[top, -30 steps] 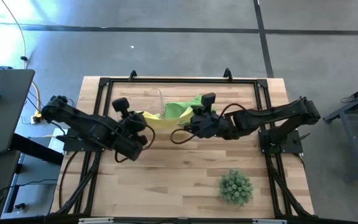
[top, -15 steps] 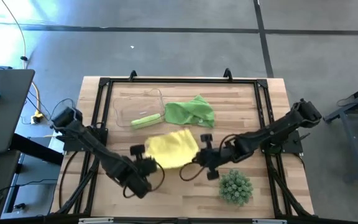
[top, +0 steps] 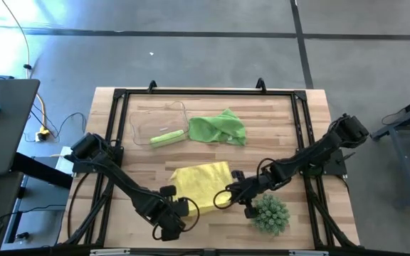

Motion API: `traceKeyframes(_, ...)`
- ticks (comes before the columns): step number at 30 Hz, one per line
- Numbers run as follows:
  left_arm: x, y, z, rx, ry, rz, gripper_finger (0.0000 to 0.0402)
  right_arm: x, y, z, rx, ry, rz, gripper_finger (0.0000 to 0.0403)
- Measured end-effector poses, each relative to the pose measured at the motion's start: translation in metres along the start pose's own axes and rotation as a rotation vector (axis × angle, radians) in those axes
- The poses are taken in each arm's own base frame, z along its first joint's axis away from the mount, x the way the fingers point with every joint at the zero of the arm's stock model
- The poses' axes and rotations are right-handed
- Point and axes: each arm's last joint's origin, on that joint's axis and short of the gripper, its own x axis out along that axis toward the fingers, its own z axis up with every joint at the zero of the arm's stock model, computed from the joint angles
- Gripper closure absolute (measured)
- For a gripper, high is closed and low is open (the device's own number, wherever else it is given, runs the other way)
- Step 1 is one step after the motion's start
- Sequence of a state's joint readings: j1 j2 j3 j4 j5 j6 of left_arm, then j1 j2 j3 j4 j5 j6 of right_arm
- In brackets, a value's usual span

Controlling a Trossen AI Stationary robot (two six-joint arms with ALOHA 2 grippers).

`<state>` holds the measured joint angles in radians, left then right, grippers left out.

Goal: Roll microfiber towels into tight, uniform cylinder then place into a basket
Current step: Fold the yellow towel

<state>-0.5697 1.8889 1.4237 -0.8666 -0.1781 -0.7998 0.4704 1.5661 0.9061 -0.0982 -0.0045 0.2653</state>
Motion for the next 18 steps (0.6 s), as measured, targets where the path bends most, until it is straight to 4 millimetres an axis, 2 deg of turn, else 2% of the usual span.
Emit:
traceKeyframes(5,0.0,0.011,-0.004,0.021,-0.012,0.156,0.0401,0.003,-0.012,-0.012,-0.023,0.008,-0.148,0.0403)
traceKeyframes(7,0.008,0.016,-0.005,0.017,-0.004,0.199,0.0401,0.003,-0.02,-0.013,-0.025,0.002,-0.193,0.0403)
traceKeyframes(11,0.021,0.025,-0.003,-0.012,0.035,0.204,0.0401,0.007,-0.035,-0.013,-0.029,0.016,-0.222,0.0403)
traceKeyframes(14,0.03,0.031,-0.003,0.0,0.084,0.235,0.0401,0.017,-0.045,-0.017,-0.026,0.063,-0.172,0.0403)
traceKeyframes(18,0.032,0.036,0.0,0.038,0.103,0.244,0.0401,0.026,-0.055,-0.018,-0.066,0.11,-0.177,0.0403)
